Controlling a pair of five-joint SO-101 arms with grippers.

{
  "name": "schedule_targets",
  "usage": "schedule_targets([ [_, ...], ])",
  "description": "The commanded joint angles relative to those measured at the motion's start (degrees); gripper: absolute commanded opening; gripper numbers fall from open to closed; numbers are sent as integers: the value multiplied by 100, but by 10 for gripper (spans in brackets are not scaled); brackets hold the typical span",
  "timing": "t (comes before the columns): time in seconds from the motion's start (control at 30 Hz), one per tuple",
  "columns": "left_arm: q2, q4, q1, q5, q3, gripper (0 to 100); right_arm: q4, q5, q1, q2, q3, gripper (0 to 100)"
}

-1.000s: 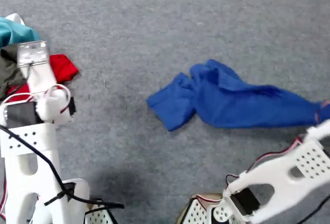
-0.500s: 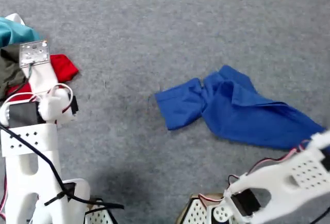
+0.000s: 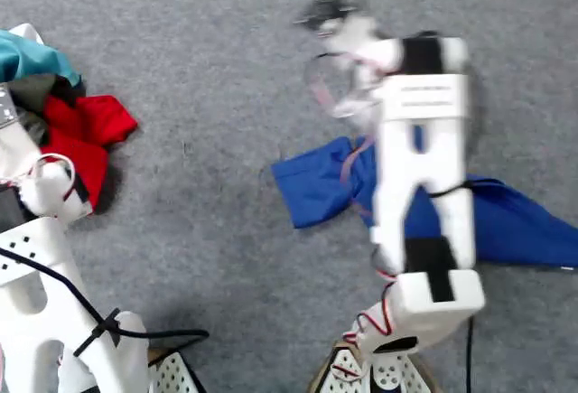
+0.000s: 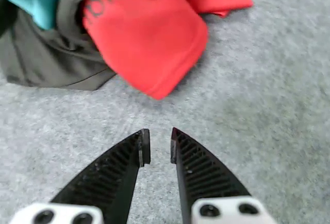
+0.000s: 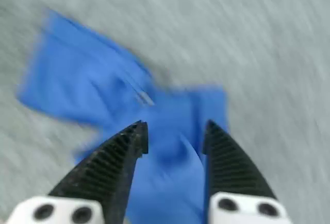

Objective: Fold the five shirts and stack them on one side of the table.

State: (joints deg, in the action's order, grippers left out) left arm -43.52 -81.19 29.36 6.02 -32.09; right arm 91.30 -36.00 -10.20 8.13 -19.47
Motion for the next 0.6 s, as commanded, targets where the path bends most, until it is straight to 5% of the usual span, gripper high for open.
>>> schedule_targets([
  [0.0, -84, 26, 246, 0, -35, 83, -378, 563, -884, 242, 136, 156],
  [0.2, -92, 18, 343, -18, -835, 83, -422, 1002, -1587, 1270, -154, 156],
  [0.57, -92, 1969, 343, -44, -2901, 83, 211, 1952, -1754, 3574, -2378, 152],
])
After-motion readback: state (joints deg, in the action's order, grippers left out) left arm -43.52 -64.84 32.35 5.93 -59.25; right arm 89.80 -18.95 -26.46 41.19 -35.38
